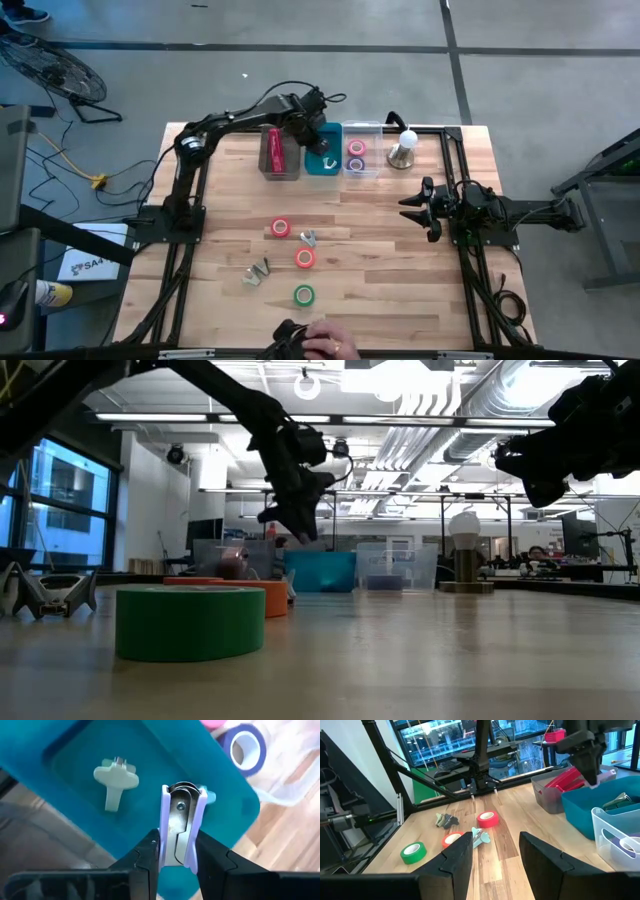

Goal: Pick and place Stapler, Stapler remover, tape
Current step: Put the purple staple remover into the blue bin

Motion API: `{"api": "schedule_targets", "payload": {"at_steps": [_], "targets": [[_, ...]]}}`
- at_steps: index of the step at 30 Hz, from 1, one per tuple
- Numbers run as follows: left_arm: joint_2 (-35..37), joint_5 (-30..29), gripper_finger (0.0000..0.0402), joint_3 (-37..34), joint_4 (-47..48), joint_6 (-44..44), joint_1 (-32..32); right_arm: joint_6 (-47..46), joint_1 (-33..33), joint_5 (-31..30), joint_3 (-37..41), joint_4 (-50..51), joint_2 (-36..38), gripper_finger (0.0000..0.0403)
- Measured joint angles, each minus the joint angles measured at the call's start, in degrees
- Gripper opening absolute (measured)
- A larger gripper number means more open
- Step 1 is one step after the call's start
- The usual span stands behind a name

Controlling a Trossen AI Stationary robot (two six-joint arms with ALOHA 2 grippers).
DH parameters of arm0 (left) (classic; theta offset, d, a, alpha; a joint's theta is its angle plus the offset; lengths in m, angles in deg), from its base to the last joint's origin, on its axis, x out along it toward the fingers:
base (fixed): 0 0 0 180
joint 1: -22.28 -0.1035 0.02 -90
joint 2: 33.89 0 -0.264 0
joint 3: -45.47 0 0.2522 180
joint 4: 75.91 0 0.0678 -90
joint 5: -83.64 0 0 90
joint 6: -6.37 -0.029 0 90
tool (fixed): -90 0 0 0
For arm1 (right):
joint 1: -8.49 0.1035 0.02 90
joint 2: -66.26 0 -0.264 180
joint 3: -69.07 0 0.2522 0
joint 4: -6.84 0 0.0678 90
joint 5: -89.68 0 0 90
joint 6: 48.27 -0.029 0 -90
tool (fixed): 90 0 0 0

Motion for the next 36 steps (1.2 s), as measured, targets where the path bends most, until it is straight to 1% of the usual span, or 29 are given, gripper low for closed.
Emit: {"api": "schedule_targets", "payload": {"at_steps": [6,10,13,18,23,30,33,36], "targets": [[-3.0,-0.2,0.0088,2.0,0.9,2.3,0.0,0.0,0.0,0.0,0.0,0.0,0.0,0.0154],[-3.3,-0.5,0.0092,2.2,2.0,4.1,0.0,0.0,0.0,0.0,0.0,0.0,0.0,0.0154],[-3.3,-0.8,0.0113,2.2,2.0,4.5,0.0,0.0,0.0,0.0,0.0,0.0,0.0,0.0154],[-3.3,0.5,0.0152,2.2,2.4,4.5,0.0,0.0,0.0,0.0,0.0,0.0,0.0,0.0154],[-3.3,0.5,0.0170,2.2,2.3,4.5,0.0,0.0,0.0,0.0,0.0,0.0,0.0,0.0154],[-3.3,-0.3,0.0195,2.2,2.2,0.3,0.5,0.0,0.0,0.0,0.0,0.0,0.0,0.0154],[-3.3,-1.1,0.0218,2.2,1.9,-0.4,0.9,0.0,0.0,0.0,0.0,0.0,0.0,0.0154],[-3.2,-2.2,0.0253,2.2,0.8,-0.6,1.2,0.0,0.0,0.0,0.0,0.0,0.0,0.0154]]}}
